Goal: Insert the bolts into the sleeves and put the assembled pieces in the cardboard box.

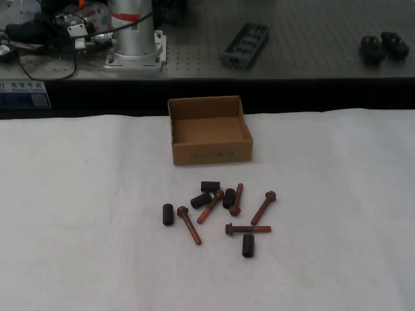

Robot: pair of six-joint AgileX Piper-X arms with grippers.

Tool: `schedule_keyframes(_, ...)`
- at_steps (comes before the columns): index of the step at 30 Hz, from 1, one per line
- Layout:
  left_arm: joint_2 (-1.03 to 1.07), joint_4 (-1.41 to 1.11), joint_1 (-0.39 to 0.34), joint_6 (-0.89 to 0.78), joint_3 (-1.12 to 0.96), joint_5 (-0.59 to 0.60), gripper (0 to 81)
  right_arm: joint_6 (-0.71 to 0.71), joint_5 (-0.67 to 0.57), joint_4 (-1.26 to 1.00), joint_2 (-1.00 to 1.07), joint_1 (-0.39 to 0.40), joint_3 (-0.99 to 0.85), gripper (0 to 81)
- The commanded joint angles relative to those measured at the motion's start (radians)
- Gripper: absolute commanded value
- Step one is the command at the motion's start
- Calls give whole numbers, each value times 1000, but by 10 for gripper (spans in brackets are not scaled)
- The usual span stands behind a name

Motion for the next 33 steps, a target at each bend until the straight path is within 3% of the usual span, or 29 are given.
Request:
schedule_keyframes(1, -2, -25, 2, -19, -11, 9, 6, 1, -6, -18, -3, -5, -11, 28)
schedule_keyframes(6, -2, -22, 2, -19, -11, 9, 6, 3, -11, -27, -3, -5, -11, 28)
schedule_keyframes(9, -2, -23, 2, -21, -11, 20, 6, 95, -31, -23, -3, -5, -11, 28)
schedule_keyframes(14, -2, -23, 2, -21, -11, 51, 6, 211, -258, -19, -3, -5, -11, 28)
schedule_keyframes(21, -2, -89, 2, -19, -11, 130, 6, 248, -371, -50, 89, -5, -11, 2)
schedule_keyframes(24, -2, -149, 2, -11, -11, 136, 6, 248, -377, -85, 196, -5, -55, 113)
schedule_keyframes(27, -2, -172, 2, -4, -11, 133, 4, 248, -463, -109, 334, -5, -109, 228)
schedule_keyframes(30, -2, -172, 2, -4, -11, 134, 43, 248, -587, -134, 495, -5, -173, 231)
schedule_keyframes(33, -2, -172, 2, -4, -11, 134, 154, 248, -648, -215, 638, 15, -226, 231)
